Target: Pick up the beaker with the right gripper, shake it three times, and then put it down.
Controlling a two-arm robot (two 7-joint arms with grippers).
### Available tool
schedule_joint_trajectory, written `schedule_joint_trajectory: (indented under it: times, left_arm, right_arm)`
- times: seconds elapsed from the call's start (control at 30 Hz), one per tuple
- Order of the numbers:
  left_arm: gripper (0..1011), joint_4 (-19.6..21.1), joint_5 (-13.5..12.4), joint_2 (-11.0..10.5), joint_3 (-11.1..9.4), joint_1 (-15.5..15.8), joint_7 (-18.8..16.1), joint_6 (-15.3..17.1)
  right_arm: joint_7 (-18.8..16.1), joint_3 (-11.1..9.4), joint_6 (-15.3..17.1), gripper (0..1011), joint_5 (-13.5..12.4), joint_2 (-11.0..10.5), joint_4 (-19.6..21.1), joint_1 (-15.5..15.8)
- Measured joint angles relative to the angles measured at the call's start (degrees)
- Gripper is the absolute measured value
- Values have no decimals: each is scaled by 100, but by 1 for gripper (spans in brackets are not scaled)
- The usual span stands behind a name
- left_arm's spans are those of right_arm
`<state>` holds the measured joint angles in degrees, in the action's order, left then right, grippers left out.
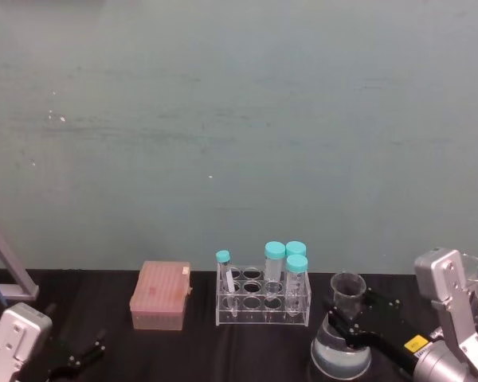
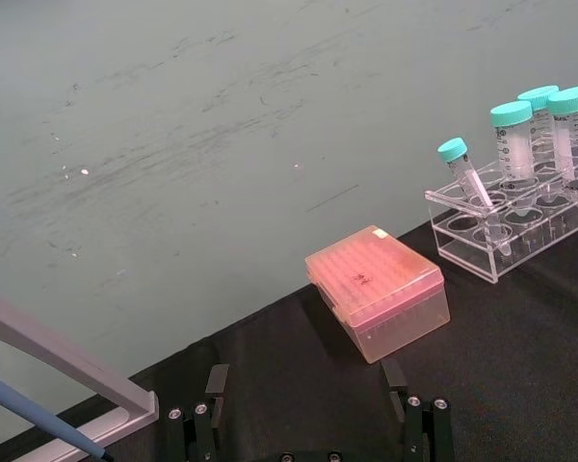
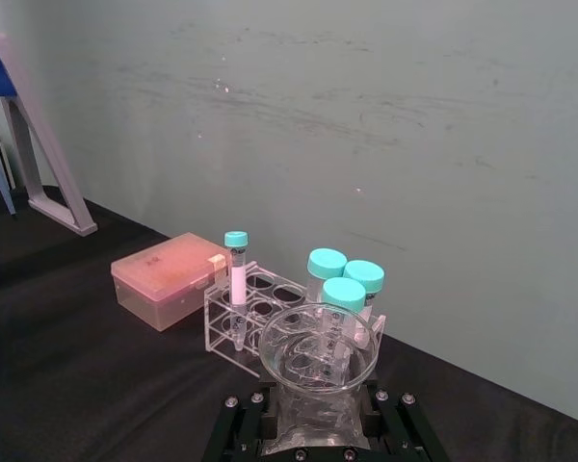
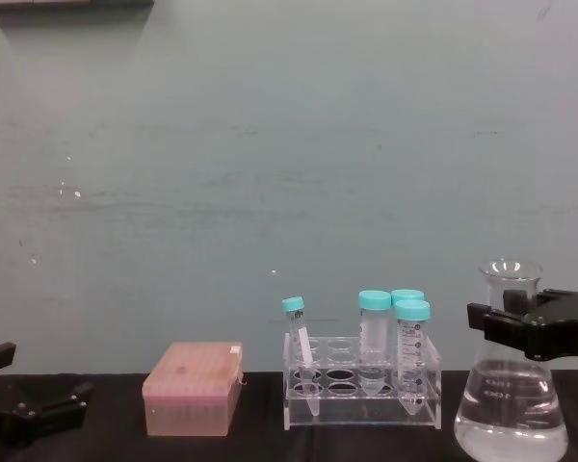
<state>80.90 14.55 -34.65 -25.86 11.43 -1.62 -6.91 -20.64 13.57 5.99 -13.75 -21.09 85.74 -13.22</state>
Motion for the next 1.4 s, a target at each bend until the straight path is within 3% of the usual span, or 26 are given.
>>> schedule_joint_trajectory:
  times: [1.2,1.3,1.33,1.4]
  left_arm:
    - [1000,0,0,0,0,0,0,0]
    - [1000,0,0,0,0,0,0,0]
    - [1000,0,0,0,0,0,0,0]
    - [1000,0,0,0,0,0,0,0]
  right_arm:
    - [-12,-8,-15,458,12,3,4,0]
    - [-202,-185,251,458,-523,102,15,26]
    - [-313,-343,492,458,-936,216,30,52]
    - [-404,-525,775,458,-1393,351,48,76]
